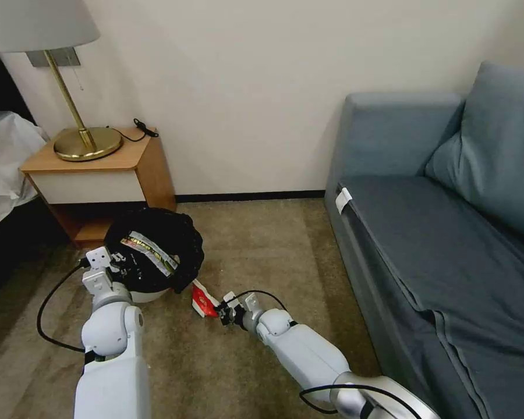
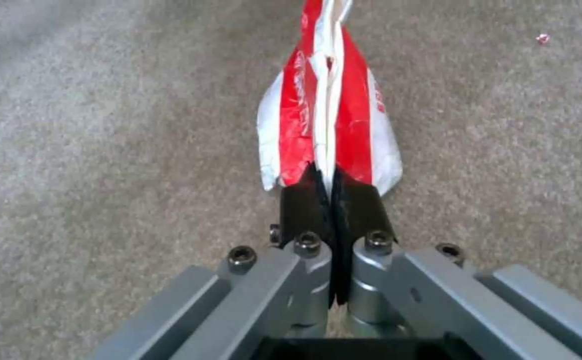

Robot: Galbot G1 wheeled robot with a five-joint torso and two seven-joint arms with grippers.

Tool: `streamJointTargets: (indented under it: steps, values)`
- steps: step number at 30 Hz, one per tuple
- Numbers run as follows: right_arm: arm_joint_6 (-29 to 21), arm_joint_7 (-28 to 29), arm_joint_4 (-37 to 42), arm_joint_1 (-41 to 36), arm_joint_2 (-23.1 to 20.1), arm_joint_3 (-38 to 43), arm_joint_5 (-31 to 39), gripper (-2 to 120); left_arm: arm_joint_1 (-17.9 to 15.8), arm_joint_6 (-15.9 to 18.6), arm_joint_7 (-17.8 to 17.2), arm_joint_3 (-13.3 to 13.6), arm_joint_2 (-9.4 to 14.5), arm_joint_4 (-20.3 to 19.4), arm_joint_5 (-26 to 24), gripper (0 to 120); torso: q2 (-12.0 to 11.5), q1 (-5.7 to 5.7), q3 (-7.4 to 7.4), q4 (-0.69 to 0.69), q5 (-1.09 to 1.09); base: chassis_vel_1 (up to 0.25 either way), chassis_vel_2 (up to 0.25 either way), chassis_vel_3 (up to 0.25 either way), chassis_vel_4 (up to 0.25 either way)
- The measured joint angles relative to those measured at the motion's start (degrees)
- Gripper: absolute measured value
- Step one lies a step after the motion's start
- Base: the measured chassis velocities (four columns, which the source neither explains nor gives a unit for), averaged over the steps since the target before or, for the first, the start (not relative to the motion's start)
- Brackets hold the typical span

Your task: Pick up the trash bin, then pick up the garbage on the floor and place it into the trash bin.

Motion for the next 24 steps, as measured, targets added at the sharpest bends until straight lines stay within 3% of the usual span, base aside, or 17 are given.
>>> streamJointTargets:
  steps: [12,24]
  values:
    - [1.81,0.46,-0.37,-0.36,0.0,3.29,-2.67,0,-0.61,-0.02,0.44,-0.73,0.0,0.48,-0.55,4,0.0,0.0,0.0,0.0,0.0,0.0,0.0,0.0,0.0]
    - [3.29,2.72,0.3,2.98,0.0,15.75,1.58,0,-1.15,-0.3,1.35,-1.2,0.0,1.81,-1.17,4,0.0,0.0,0.0,0.0,0.0,0.0,0.0,0.0,0.0]
